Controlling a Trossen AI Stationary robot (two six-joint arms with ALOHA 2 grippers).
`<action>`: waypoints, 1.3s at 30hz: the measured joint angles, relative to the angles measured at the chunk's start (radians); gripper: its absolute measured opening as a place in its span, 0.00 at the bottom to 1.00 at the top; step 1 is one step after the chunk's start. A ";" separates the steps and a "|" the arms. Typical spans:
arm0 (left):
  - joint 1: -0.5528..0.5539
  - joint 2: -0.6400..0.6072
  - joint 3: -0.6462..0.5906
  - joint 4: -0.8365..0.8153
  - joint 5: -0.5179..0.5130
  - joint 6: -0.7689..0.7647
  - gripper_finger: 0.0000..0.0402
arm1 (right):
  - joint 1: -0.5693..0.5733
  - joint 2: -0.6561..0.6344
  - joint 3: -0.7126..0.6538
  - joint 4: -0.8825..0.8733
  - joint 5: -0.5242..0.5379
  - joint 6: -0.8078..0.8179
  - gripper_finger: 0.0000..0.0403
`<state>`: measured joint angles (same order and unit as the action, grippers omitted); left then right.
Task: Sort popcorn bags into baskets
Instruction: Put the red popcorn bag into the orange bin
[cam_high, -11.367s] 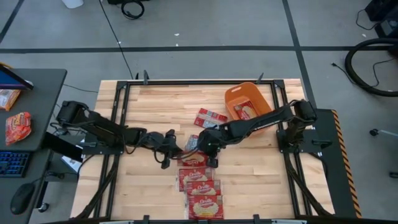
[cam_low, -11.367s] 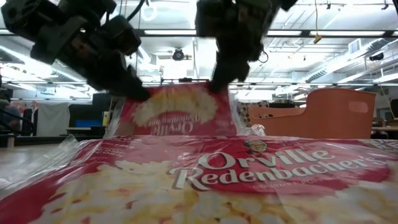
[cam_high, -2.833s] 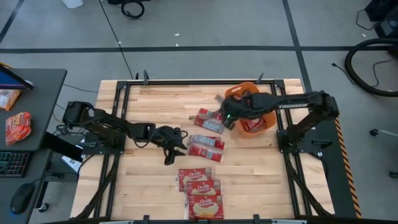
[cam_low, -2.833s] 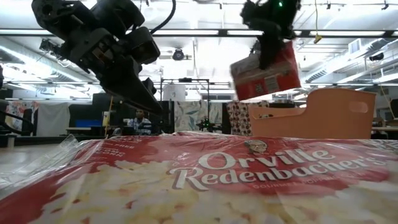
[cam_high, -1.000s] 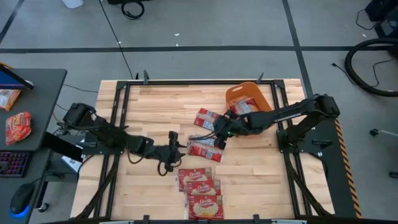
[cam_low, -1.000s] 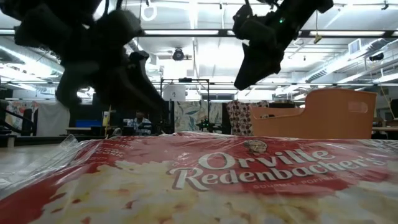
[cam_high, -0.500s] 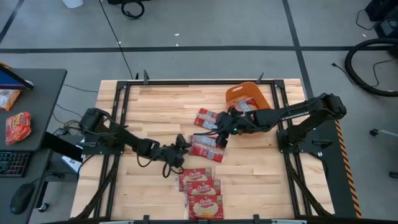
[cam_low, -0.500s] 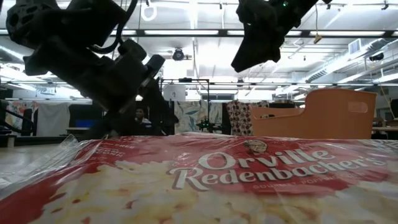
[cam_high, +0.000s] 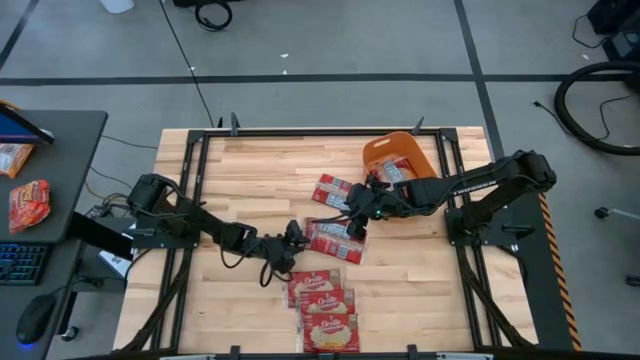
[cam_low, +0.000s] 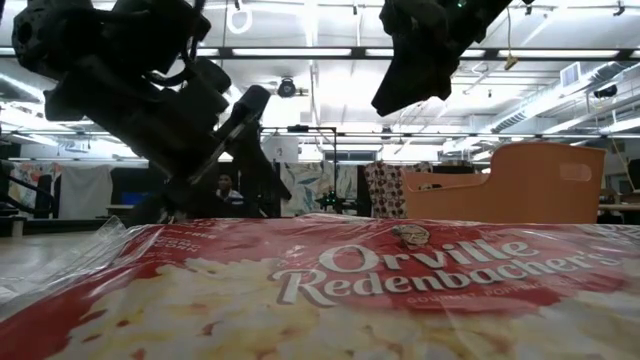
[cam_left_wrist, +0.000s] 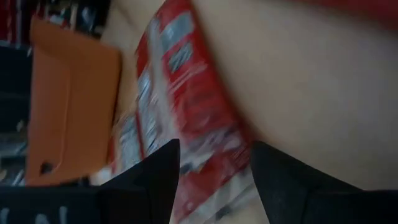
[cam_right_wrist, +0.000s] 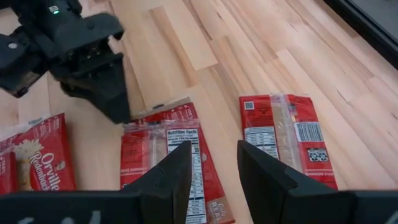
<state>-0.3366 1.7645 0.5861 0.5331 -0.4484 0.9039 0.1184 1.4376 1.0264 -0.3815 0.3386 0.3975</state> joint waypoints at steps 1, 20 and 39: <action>0.000 0.000 0.000 0.001 0.026 -0.001 0.50 | 0.000 0.000 0.000 0.001 0.000 0.002 0.33; 0.048 0.110 0.130 0.103 0.133 -0.080 0.50 | 0.000 0.034 0.000 0.077 -0.011 0.022 0.33; 0.040 0.120 0.246 -0.152 -0.016 -0.187 0.41 | 0.041 -0.003 0.000 0.017 -0.045 0.028 0.33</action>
<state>-0.2964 1.8841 0.8319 0.3814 -0.4643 0.7165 0.1593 1.4346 1.0260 -0.3649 0.2932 0.4255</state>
